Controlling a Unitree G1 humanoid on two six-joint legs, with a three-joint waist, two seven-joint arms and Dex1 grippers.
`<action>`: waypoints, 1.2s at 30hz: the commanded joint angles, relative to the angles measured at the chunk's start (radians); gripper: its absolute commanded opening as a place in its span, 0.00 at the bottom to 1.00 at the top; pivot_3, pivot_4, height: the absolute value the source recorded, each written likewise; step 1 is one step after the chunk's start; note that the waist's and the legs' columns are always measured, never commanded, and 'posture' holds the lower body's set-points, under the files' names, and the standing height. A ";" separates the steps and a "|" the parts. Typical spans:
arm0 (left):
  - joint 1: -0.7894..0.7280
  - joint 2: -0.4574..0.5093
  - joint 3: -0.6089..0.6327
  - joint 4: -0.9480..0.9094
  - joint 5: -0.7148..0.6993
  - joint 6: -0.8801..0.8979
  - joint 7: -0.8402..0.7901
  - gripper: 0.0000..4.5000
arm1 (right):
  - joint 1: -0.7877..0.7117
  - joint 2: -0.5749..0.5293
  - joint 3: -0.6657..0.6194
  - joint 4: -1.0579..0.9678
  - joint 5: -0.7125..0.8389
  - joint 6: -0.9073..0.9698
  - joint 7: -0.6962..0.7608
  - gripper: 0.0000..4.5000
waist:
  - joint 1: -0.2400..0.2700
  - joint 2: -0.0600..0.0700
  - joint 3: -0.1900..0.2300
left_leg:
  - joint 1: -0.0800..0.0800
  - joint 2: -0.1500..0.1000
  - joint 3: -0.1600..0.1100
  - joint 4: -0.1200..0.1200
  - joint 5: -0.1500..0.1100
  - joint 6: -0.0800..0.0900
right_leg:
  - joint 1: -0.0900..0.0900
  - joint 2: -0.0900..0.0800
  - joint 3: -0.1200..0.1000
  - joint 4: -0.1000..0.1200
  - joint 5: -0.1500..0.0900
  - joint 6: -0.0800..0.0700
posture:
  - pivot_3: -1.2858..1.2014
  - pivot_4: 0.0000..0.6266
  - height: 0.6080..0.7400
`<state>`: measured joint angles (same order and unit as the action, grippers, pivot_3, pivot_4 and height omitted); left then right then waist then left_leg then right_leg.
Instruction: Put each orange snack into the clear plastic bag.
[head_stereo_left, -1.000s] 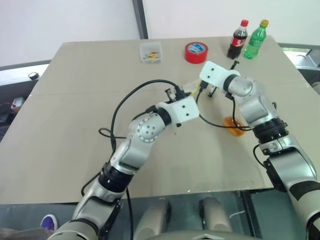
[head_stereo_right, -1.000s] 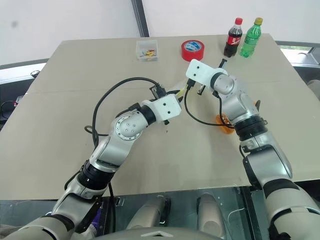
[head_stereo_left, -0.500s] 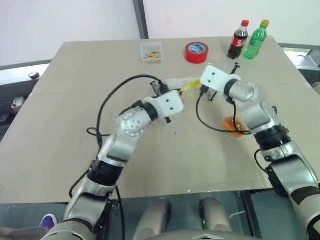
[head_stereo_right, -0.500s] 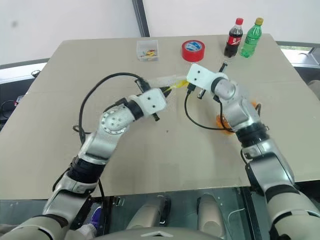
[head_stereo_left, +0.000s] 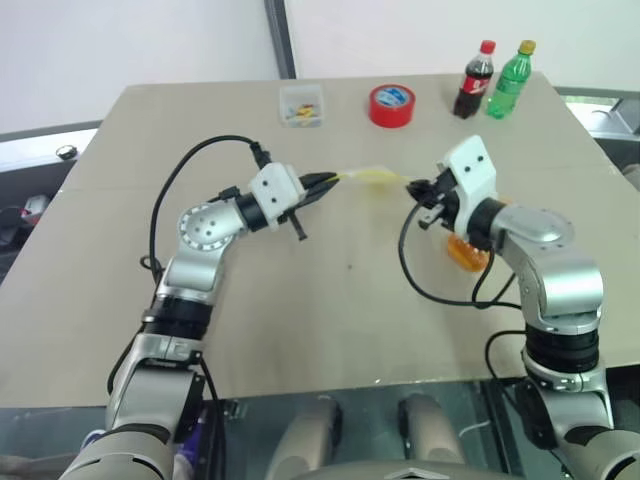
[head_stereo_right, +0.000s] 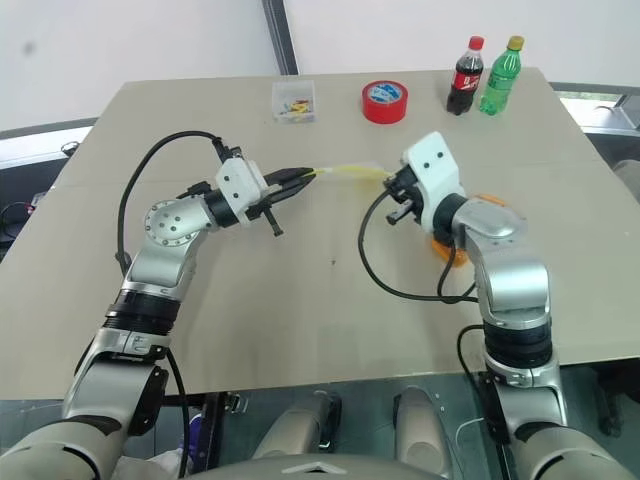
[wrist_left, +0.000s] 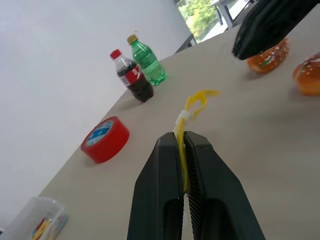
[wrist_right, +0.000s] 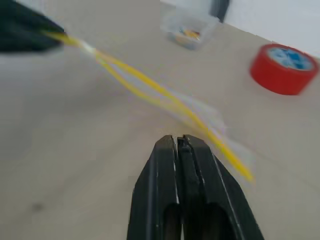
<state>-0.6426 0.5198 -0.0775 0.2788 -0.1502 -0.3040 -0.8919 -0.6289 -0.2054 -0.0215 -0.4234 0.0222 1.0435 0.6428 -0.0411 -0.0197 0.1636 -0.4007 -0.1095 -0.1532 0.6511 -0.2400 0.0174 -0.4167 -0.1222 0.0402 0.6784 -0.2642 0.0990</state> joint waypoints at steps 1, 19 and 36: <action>0.013 0.006 0.036 -0.040 -0.061 -0.024 -0.039 0.00 | -0.045 0.063 -0.025 -0.005 0.068 0.049 -0.064 0.01 | -0.001 0.000 0.000 | 0.000 0.000 0.000 0.000 0.000 0.000 | 0.000 0.000 0.000 0.000 0.000 0.000 | 0.52 0.24 1.00; 0.183 0.046 0.027 -0.214 -0.124 -0.025 -0.180 0.00 | -0.026 0.195 0.002 0.270 0.141 -0.100 -0.278 0.01 | -0.003 0.001 0.000 | 0.001 0.000 0.000 -0.001 0.000 0.000 | -0.001 0.000 0.001 0.000 0.000 0.000 | 0.52 0.24 1.00; 0.214 0.044 0.050 -0.128 -0.154 -0.056 -0.269 0.00 | -0.062 -0.200 0.561 0.673 -0.558 -1.159 -0.342 0.52 | -0.019 0.001 0.000 | 0.002 0.003 0.004 -0.001 0.000 0.000 | 0.000 0.003 0.002 0.000 0.001 -0.001 | 0.52 0.24 1.00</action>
<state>-0.4311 0.5634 -0.0515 0.1701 -0.2969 -0.3530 -1.1837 -0.6823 -0.3949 0.5534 0.2574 -0.5076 -0.0851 0.3228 -0.0603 -0.0190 0.1633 -0.3985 -0.1062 -0.1494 0.6500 -0.2399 0.0172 -0.4172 -0.1190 0.0425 0.6778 -0.2634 0.0979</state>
